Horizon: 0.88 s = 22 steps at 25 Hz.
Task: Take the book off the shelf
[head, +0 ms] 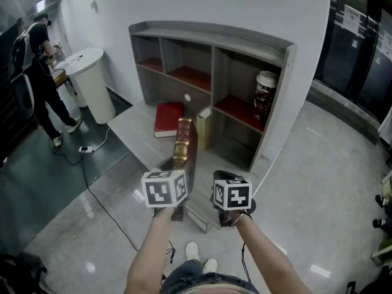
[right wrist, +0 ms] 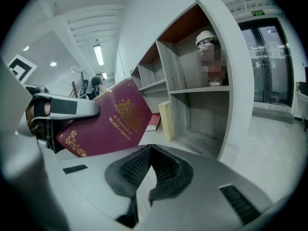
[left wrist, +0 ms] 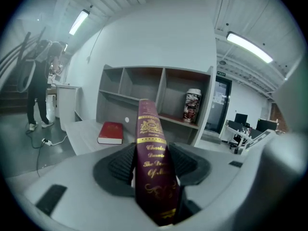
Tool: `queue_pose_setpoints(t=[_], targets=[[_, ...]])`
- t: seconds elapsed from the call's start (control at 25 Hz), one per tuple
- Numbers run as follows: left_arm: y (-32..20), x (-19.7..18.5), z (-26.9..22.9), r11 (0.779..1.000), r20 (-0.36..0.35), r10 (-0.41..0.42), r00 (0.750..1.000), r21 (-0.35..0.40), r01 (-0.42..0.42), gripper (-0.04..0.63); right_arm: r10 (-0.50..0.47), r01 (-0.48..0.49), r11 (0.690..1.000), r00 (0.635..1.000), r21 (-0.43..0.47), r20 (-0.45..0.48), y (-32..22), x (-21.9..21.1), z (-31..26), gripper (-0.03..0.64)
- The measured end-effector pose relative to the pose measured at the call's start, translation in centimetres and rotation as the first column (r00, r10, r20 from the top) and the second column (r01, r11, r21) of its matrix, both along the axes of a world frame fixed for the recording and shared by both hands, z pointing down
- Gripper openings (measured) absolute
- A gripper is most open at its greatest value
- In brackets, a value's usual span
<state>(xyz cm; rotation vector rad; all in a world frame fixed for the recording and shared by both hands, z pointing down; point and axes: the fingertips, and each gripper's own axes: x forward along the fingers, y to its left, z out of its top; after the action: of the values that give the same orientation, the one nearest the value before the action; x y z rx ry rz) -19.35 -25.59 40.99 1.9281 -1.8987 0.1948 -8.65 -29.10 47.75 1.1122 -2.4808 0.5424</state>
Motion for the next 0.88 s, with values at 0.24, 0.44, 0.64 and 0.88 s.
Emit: queue_pose_setpoints(t=[0.24,0.44,0.64,0.88], targets=[[2.4,-2.2,-1.3,0.997,0.022,-0.064,0.998,0.038,0.063,0.219,-0.059,0.058,0.998,0.998,0.035,0.029,0.9,-1.8,-1.0,0.000],[4.0,-3.5,-2.1,0.994,0.044,-0.095,0.995,0.060,0.092,0.219,-0.085,0.083,0.996,0.995,0.039,0.050,1.1,-3.2,-1.1,0.000],[5.4,-4.4,-2.7,0.990,0.026,-0.123,0.992,0.073,0.121,0.219,-0.107,0.106,0.994,0.994,0.040,0.023,1.8,-4.3,-0.5,0.000],[5.7,-5.0,-2.7,0.987,0.028,-0.143,0.989,0.075,0.141,0.219,-0.120,0.120,0.992,0.993,0.044,0.001,1.7,-5.3,-0.4,0.000]])
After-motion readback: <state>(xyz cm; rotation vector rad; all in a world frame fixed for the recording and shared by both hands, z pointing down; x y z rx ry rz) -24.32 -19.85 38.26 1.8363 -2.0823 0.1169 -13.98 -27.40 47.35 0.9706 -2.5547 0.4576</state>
